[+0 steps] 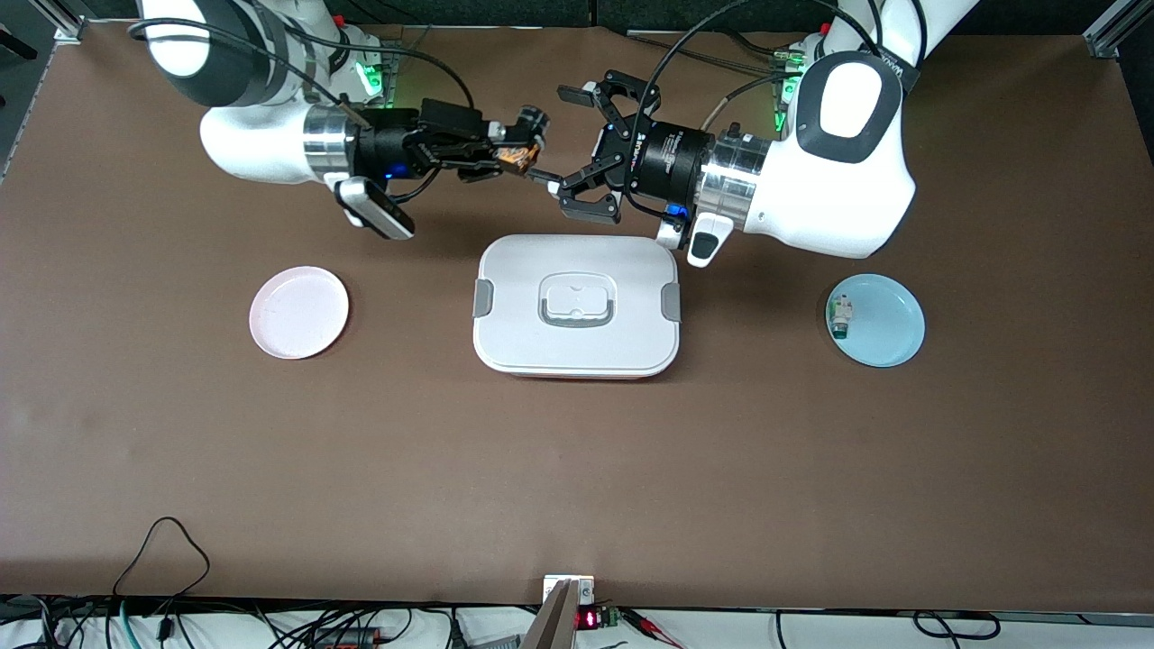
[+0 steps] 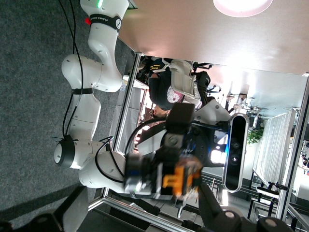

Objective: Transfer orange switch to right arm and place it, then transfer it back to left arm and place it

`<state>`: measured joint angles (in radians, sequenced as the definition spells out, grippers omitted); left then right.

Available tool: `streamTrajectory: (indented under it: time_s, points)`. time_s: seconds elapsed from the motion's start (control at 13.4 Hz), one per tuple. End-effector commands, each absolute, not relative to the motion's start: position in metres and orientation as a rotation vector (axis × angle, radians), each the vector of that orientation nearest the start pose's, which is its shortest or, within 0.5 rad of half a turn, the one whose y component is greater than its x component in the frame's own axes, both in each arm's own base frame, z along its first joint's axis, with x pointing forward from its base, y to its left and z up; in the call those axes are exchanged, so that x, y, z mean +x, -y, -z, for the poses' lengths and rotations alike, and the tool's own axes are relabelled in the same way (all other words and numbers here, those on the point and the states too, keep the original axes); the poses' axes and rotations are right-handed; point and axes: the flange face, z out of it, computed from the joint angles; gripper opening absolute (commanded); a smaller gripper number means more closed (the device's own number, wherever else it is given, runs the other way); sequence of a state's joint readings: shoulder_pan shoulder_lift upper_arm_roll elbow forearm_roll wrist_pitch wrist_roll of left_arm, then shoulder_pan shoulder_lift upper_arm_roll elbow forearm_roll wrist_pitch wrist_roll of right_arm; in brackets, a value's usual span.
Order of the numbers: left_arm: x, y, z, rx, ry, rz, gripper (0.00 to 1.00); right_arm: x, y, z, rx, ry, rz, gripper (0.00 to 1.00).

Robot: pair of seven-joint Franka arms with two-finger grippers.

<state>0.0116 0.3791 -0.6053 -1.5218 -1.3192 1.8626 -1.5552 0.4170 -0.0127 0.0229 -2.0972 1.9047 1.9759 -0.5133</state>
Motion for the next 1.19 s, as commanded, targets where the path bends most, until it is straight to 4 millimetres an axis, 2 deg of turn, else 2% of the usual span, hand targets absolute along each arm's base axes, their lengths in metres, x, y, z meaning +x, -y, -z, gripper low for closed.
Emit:
streamTrajectory:
  time_s: [0.0, 0.22, 0.37, 0.67, 0.74, 0.89, 1.04, 1.12]
  points:
    - [0.565, 0.373, -0.555, 1.48, -1.275, 1.539, 1.0, 0.496, -0.283, -0.496, -1.563, -0.059, 0.022, 0.29]
    - [0.559, 0.368, -0.571, 1.71, -1.143, 1.39, 1.0, 0.506, -0.258, -0.495, -1.683, 0.021, 0.055, 0.29]
    - [0.551, 0.368, -0.575, 1.857, -1.037, 1.292, 1.0, 0.514, -0.242, -0.484, -1.821, 0.111, 0.063, 0.28]
    - [0.521, 0.364, -0.588, 2.251, -0.608, 1.027, 1.0, 0.533, -0.199, -0.474, -2.158, 0.389, 0.105, 0.28]
    - [0.517, 0.361, -0.588, 2.31, -0.548, 0.995, 1.0, 0.536, -0.185, -0.475, -2.237, 0.481, 0.122, 0.28]
    - [0.51, 0.355, -0.58, 2.424, -0.447, 0.964, 1.0, 0.538, -0.148, -0.463, -2.31, 0.674, 0.101, 0.28]
    - [0.502, 0.347, -0.579, 2.538, -0.412, 0.94, 1.0, 0.548, -0.102, -0.439, -2.4, 0.827, 0.068, 0.28]
    - [0.498, 0.341, -0.586, 2.62, -0.391, 0.881, 1.0, 0.549, -0.094, -0.431, -2.452, 0.958, 0.039, 0.28]
